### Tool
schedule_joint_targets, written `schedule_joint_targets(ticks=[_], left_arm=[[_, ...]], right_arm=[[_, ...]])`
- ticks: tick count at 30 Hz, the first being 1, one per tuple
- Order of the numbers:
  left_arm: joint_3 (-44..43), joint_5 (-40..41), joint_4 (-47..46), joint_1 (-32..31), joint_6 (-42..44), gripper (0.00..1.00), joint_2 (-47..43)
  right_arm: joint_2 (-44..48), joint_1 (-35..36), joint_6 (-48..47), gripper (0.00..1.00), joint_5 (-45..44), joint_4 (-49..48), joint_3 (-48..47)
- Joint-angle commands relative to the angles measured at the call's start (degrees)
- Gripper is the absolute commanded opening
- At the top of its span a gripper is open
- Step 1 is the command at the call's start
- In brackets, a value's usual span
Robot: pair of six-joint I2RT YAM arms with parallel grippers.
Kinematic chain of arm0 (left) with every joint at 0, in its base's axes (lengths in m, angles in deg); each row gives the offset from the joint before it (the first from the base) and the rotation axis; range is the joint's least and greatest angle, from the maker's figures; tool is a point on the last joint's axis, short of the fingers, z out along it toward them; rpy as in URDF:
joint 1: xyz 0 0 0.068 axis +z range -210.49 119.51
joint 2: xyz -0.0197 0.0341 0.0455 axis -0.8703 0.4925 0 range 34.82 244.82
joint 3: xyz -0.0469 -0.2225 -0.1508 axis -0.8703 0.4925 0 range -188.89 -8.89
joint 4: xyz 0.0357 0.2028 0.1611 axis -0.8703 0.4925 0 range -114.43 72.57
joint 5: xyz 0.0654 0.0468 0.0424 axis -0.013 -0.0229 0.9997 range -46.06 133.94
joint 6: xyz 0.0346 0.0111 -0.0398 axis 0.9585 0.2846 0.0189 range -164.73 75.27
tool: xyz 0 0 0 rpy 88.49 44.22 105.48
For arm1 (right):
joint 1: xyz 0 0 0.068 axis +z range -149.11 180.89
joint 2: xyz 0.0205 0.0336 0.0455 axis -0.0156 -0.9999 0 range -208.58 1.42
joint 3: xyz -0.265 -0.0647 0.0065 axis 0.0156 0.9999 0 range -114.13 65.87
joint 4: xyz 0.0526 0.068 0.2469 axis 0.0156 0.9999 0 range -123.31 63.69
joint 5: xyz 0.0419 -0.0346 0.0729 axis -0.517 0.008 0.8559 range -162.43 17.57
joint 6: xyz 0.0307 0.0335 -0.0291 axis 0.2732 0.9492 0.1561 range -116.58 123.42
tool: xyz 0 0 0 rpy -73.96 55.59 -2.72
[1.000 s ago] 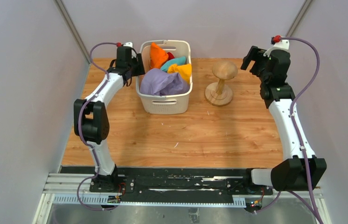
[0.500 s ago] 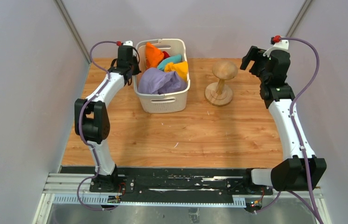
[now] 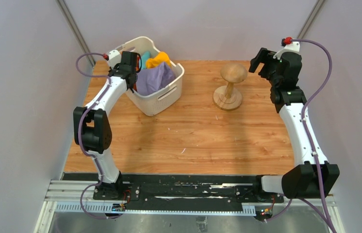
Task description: Stack the hats
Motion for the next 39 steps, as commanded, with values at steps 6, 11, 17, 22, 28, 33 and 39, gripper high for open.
schedule_joint_targets(ticks=[6,11,17,22,28,33,39], left_arm=[[-6.3,23.7,16.1,1.7,-33.7,0.0,1.4],[-10.6,26.1,15.4,2.5,-37.9,0.0,5.8],[-17.8,26.5,15.9,3.2,-43.5,0.0,13.4],[-23.5,28.5,16.3,3.2,-47.1,0.0,18.6],[-24.1,30.9,8.4,3.2,-43.7,0.0,20.3],[-25.0,30.3,-2.5,3.2,-35.3,0.01,22.4],[-24.3,24.6,-12.0,3.2,-28.6,0.16,23.4]], right_arm=[[0.2,-1.3,0.9,0.89,1.5,-1.7,1.0],[0.3,-1.3,1.1,0.89,1.8,-1.7,1.2],[0.3,-1.3,1.3,0.89,2.3,-1.8,1.4],[0.2,-1.3,1.2,0.89,2.6,-1.8,1.5],[-0.4,-1.3,1.2,0.89,3.0,-2.0,1.5],[-0.5,-1.3,0.9,0.89,3.1,-2.0,1.4],[-0.2,-1.3,0.7,0.89,3.1,-1.8,1.4]])
